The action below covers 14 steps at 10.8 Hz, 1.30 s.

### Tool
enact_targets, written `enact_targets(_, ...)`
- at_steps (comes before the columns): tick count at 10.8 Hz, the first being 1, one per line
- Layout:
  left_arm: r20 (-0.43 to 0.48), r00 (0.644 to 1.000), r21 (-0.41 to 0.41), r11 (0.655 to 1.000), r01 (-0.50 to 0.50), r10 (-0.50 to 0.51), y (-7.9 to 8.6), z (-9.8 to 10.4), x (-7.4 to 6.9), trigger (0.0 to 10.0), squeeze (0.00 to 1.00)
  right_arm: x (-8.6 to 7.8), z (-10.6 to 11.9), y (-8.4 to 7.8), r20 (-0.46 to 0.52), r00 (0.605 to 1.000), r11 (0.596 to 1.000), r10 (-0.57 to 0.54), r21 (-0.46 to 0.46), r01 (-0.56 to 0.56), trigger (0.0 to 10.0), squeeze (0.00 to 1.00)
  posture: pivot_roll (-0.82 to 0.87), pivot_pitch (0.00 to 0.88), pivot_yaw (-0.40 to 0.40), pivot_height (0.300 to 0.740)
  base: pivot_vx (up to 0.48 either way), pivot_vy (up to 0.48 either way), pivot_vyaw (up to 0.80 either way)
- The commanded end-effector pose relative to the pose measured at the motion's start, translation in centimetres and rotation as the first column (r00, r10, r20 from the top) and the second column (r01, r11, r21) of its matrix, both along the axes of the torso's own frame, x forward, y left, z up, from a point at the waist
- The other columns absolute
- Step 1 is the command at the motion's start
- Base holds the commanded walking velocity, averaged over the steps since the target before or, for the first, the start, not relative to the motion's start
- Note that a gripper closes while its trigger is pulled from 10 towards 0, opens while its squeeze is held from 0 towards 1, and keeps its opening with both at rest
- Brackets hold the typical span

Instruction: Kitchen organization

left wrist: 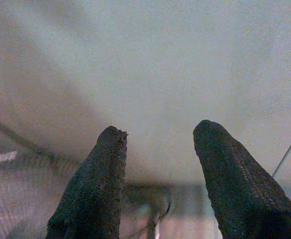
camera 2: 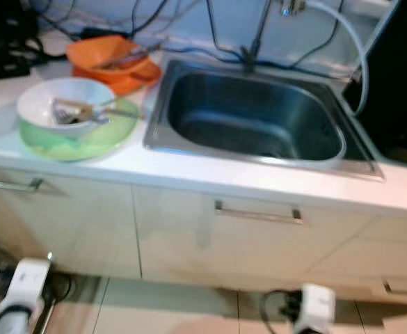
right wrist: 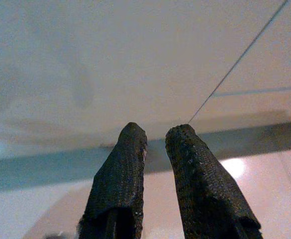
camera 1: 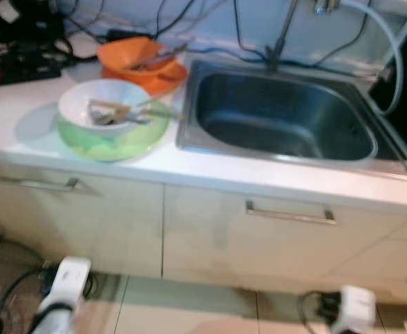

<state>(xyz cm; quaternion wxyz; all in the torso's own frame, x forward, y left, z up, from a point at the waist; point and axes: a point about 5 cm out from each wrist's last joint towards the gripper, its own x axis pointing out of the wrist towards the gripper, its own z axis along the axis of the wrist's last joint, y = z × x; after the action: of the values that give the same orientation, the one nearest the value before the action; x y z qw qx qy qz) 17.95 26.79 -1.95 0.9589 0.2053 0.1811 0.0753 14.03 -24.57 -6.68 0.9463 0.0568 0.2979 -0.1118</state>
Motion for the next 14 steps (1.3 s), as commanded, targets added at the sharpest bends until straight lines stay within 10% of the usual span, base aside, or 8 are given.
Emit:
enact_targets(1,0.052,0.998,-0.025,0.999,0.032,-0.031,-0.8,0.7,0.5,10.0,0.0,-0.1,0.6,-1.0,0.042,0.997,0.998,-0.057,-0.023,0.058,10.0,0.0,-0.06,0.046,-0.126,0.74,0.0,0.0,0.0)
enact_targets(9,0.302,0.953,-0.025,0.999,0.042,-0.032,-1.9,9.7,-1.7,10.0,0.0,-6.9,11.0,-2.9,0.366,0.908,0.921,-0.206,-0.242,0.307,10.0,0.0,-0.12,0.079,-0.09,0.74,0.0,0.0,0.0)
enact_targets(14,0.467,0.877,0.039,0.994,0.105,-0.112,-3.8,15.6,0.9,10.0,0.0,1.4,22.8,-0.6,0.658,0.753,0.918,0.011,-0.305,0.254,10.0,0.0,-0.1,0.072,-0.104,0.74,0.0,0.0,0.0)
